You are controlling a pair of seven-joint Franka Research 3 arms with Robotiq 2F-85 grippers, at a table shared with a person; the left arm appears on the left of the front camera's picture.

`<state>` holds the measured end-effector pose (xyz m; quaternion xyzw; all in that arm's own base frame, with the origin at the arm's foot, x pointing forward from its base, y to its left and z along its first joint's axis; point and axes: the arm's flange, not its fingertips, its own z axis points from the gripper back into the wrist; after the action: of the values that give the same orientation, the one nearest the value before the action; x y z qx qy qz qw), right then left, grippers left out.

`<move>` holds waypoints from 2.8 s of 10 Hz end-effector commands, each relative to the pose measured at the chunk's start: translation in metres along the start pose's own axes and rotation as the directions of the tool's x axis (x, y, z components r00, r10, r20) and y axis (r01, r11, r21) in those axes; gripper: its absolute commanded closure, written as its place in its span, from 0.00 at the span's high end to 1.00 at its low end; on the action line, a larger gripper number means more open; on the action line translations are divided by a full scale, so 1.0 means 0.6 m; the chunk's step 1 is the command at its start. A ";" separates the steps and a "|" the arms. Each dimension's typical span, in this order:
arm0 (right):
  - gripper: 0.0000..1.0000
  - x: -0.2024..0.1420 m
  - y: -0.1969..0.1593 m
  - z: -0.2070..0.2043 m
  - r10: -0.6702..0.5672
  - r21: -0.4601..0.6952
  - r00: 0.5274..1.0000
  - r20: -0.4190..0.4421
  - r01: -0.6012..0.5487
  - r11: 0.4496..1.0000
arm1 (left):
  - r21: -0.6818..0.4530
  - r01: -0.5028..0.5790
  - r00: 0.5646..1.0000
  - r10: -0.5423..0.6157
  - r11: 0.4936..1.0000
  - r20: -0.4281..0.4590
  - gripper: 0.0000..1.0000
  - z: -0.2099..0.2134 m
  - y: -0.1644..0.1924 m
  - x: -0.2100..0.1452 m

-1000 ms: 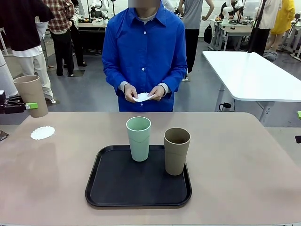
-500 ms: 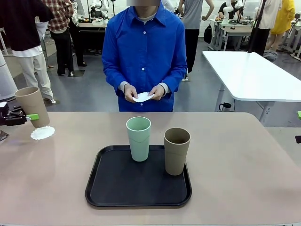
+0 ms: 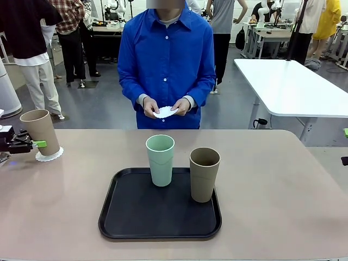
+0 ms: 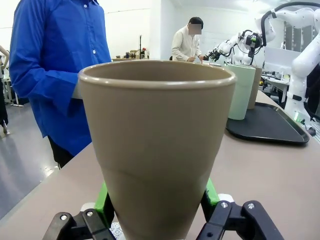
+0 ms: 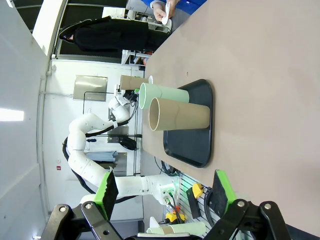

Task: Place coasters on the table and set cups on them.
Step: Pick up one Reusable plastic cup and place it on a coaster set by the human.

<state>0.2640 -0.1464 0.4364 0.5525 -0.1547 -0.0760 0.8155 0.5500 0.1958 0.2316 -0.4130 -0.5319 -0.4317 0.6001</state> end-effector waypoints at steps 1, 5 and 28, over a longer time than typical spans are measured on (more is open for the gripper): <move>1.00 0.001 0.000 0.000 -0.001 0.012 1.000 0.002 0.001 1.000 | -0.003 -0.002 1.000 0.002 1.000 0.001 0.84 -0.001 -0.001 -0.002; 1.00 0.001 0.000 0.000 -0.001 0.012 1.000 0.002 0.001 1.000 | -0.035 0.006 1.000 -0.006 0.999 -0.003 0.84 0.000 0.004 -0.011; 1.00 0.001 0.000 0.000 -0.001 0.012 1.000 0.002 0.001 1.000 | -0.108 -0.004 0.999 -0.001 0.994 -0.046 1.00 0.021 0.026 -0.039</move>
<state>0.2640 -0.1464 0.4363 0.5525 -0.1547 -0.0760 0.8155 0.5569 0.2080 0.2075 -0.4257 -0.4990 -0.4579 0.6001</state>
